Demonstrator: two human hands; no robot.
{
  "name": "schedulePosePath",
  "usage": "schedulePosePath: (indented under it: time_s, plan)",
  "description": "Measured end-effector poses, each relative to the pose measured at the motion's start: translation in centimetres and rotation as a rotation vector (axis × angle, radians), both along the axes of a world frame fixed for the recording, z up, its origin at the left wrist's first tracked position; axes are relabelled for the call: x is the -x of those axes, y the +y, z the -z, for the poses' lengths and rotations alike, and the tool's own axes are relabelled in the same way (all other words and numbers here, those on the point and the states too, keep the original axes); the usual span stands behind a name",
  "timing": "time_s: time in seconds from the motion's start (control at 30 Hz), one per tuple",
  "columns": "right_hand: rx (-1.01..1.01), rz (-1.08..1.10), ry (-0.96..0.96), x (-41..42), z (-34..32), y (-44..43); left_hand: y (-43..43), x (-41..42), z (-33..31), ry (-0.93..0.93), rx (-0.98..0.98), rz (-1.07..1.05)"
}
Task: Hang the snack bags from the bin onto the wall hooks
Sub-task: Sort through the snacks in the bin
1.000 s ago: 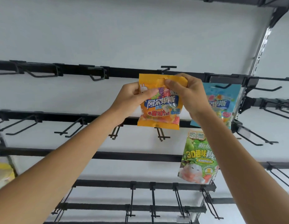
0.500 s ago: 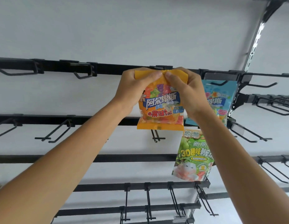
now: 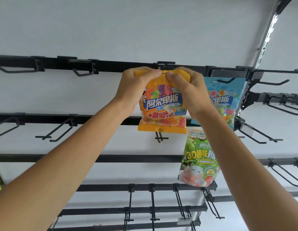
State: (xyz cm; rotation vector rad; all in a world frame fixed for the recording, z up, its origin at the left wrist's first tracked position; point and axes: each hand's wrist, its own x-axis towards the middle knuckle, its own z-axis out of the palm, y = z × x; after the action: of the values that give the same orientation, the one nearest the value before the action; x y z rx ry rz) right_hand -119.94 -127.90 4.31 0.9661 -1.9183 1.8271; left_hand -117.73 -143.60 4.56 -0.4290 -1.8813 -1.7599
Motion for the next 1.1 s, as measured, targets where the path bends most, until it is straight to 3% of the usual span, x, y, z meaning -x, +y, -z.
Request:
schedulePosePath:
  time_s: [0.3, 0.8, 0.97, 1.1]
  plan:
    - [0.01, 0.016, -0.061, 0.2, -0.7, -0.6, 0.2, 0.1, -0.4, 0.002, 0.046, -0.053]
    - [-0.118, 0.244, 0.072, 2.8, 1.6, -1.2, -2.1, 2.3, 2.4, 0.115, 0.262, -0.219]
    - [-0.133, 0.428, 0.085, 3.7, 1.8, -2.5, -3.0, 3.6, 4.1, 0.058, 0.39, -0.345]
    - [-0.165, 0.426, 0.001, 3.4, 2.2, -2.4, -3.0, 3.8, 4.4, -0.008, 0.388, -0.418]
